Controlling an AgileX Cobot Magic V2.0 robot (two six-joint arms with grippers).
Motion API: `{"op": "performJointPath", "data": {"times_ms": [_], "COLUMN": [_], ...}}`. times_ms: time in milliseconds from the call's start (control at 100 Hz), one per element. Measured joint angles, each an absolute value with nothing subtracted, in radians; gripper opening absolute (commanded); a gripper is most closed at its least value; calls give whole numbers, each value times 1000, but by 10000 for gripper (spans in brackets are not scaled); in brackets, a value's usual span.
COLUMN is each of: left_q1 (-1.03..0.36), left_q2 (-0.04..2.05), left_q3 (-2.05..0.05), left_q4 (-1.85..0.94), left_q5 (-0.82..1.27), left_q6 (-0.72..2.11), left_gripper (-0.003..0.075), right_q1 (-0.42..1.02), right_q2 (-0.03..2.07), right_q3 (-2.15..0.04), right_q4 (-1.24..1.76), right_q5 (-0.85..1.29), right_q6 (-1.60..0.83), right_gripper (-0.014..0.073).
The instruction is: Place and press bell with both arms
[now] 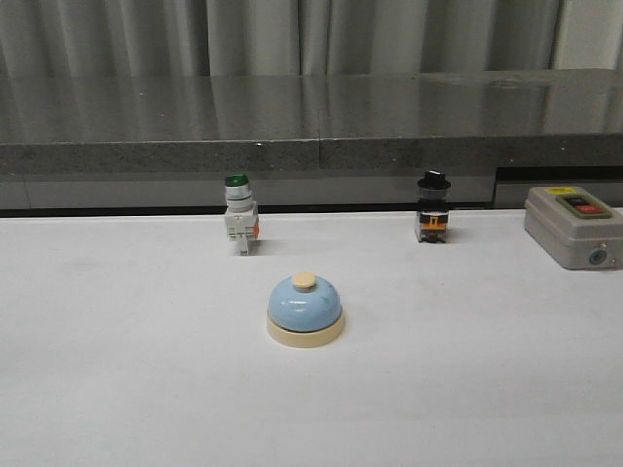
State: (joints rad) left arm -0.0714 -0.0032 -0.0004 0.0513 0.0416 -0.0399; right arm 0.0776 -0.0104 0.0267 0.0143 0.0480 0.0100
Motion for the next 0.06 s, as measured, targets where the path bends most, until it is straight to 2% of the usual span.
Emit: {"op": "performJointPath", "data": {"times_ms": [60], "left_q1": [-71], "left_q2": [-3], "left_q3": [0], "left_q4": [51], "left_q5": [42], "left_q6": [-40], "left_gripper": [-20], "right_q1": [78], "right_q2": [-10], "right_q3": [27], "right_q4": [14], "right_q5": [48], "right_q6": [10], "right_gripper": [-60]}}
